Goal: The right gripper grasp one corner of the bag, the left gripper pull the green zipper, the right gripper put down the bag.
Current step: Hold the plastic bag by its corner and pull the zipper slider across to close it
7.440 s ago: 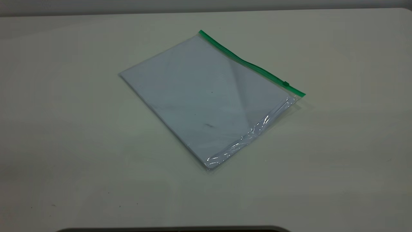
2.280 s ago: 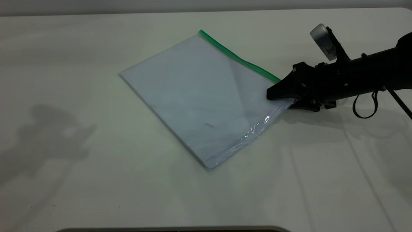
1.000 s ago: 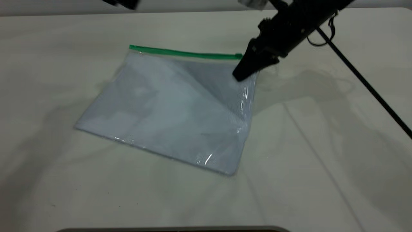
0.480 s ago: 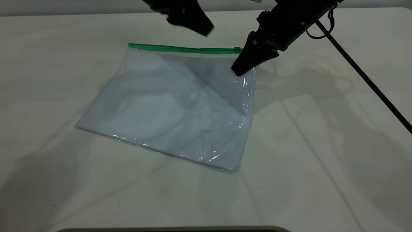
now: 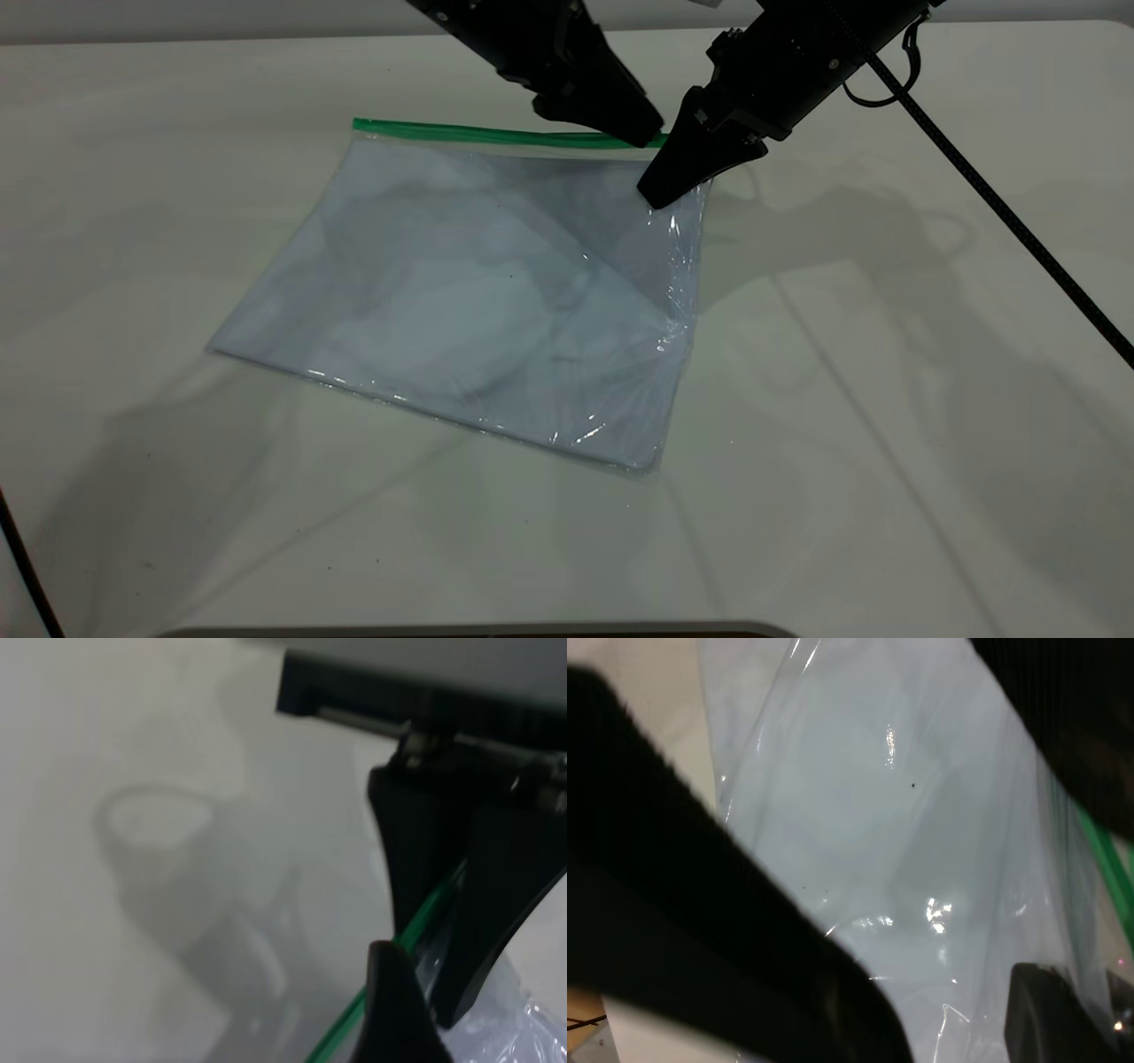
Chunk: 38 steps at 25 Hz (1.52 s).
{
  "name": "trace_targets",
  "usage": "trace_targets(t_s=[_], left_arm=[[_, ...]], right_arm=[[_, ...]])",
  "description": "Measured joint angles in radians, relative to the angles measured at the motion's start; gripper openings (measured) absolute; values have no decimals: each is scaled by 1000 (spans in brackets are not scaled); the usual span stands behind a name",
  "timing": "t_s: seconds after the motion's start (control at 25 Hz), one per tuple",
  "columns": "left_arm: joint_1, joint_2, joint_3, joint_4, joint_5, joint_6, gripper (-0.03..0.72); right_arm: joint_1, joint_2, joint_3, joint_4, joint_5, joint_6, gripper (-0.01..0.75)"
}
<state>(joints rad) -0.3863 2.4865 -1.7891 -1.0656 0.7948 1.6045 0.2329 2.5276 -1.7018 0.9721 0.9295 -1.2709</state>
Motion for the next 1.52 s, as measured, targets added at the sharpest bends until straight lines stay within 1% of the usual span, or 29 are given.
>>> trace_targets(t_s=[0.24, 0.4, 0.56, 0.72, 1.0, 1.32, 1.44, 1.52], left_arm=[[-4, 6, -5, -47, -33, 36, 523], [-7, 32, -5, -52, -63, 43, 500], [-7, 46, -5, -66, -80, 51, 496], [-9, 47, -5, -104, -84, 76, 493], [-14, 59, -5, -135, -92, 93, 462], [-20, 70, -5, -140, -88, 93, 424], [-21, 70, -5, -140, -84, 92, 387], [-21, 70, -5, -140, -78, 92, 337]], right_arm=[[0, 0, 0, 0, 0, 0, 35], [0, 0, 0, 0, 12, 0, 35], [-1, 0, 0, 0, 20, -9, 35], [-2, 0, 0, 0, 22, -12, 35], [-4, 0, 0, -9, 28, -13, 35], [-4, 0, 0, -15, 38, -23, 35], [-4, 0, 0, -15, 38, -23, 35], [-4, 0, 0, -16, 37, -23, 35]])
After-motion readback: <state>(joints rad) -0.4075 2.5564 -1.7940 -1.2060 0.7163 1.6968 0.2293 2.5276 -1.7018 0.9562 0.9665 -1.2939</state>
